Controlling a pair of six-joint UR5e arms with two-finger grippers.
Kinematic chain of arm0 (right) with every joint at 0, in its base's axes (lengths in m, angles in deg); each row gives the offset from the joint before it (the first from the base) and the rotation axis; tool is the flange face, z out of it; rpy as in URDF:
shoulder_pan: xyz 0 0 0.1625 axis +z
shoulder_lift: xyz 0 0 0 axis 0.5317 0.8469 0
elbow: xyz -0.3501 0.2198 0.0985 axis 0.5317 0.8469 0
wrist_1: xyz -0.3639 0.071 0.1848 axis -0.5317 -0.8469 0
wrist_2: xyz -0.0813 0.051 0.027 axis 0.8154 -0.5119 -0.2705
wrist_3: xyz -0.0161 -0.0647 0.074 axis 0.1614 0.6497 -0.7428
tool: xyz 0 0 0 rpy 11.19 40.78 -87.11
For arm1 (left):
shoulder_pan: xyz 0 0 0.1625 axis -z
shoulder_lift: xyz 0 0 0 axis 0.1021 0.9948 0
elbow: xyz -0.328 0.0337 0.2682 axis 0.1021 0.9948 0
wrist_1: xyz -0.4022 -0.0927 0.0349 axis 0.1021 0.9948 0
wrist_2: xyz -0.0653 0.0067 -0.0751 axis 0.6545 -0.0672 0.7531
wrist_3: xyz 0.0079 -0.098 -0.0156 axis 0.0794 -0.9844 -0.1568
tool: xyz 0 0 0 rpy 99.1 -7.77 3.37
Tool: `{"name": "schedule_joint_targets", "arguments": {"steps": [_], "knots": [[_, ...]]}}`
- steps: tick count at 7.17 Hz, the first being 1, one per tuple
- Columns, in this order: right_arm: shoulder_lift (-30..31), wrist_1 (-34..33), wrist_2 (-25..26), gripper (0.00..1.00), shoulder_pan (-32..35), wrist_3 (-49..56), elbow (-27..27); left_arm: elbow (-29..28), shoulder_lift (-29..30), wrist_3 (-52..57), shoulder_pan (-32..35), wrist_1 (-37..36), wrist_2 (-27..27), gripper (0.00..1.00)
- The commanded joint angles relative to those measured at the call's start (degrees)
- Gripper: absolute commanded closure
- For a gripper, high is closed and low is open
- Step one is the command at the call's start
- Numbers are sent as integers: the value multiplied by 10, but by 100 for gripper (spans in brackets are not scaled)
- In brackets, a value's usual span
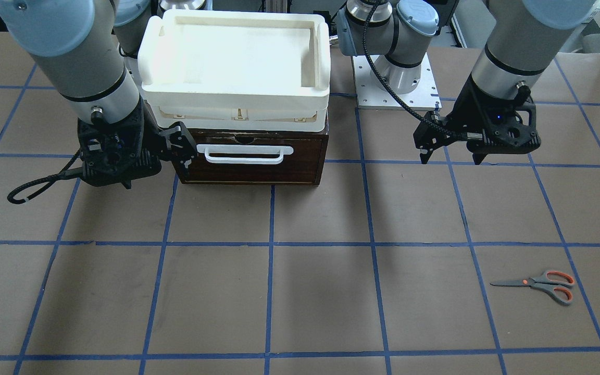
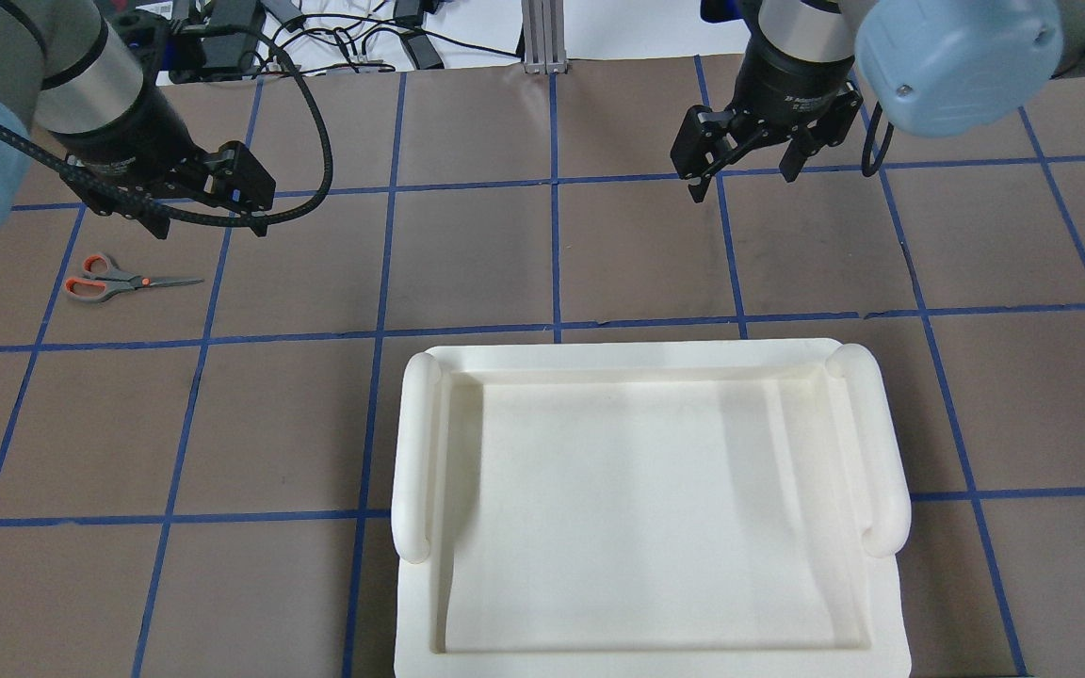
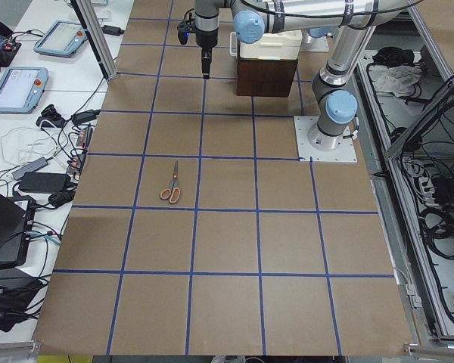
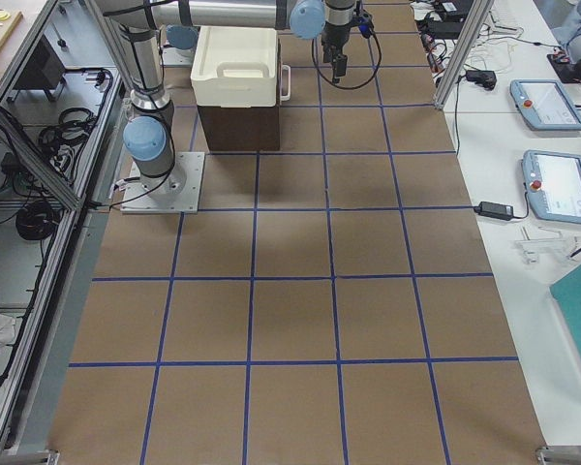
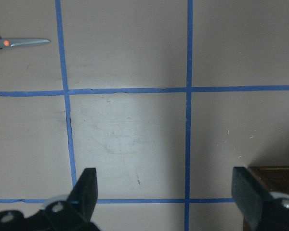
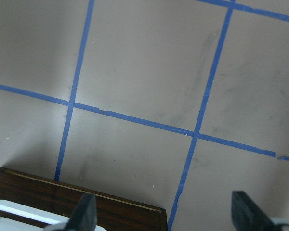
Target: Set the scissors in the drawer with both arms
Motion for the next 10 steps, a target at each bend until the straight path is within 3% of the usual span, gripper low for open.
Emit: {"name": "schedule_joint_targets", "arguments": {"steps": [1, 4, 7, 9, 10], "knots": [[-14, -7, 4, 0, 52, 72, -2, -1, 5, 138, -63, -4, 2, 0], [-49, -8, 7, 0, 87, 185, -13, -1, 31, 423, -138, -18, 1, 0], [-67, -35, 21, 0, 115, 271, -26, 1, 101, 703, -181, -95, 1, 0], [-75, -38, 21, 12, 115, 386, -26, -1, 154, 885, -218, -154, 0, 0], [-82, -36, 16, 2, 115, 482, -27, -2, 179, 951, -221, -169, -1, 0]]}}
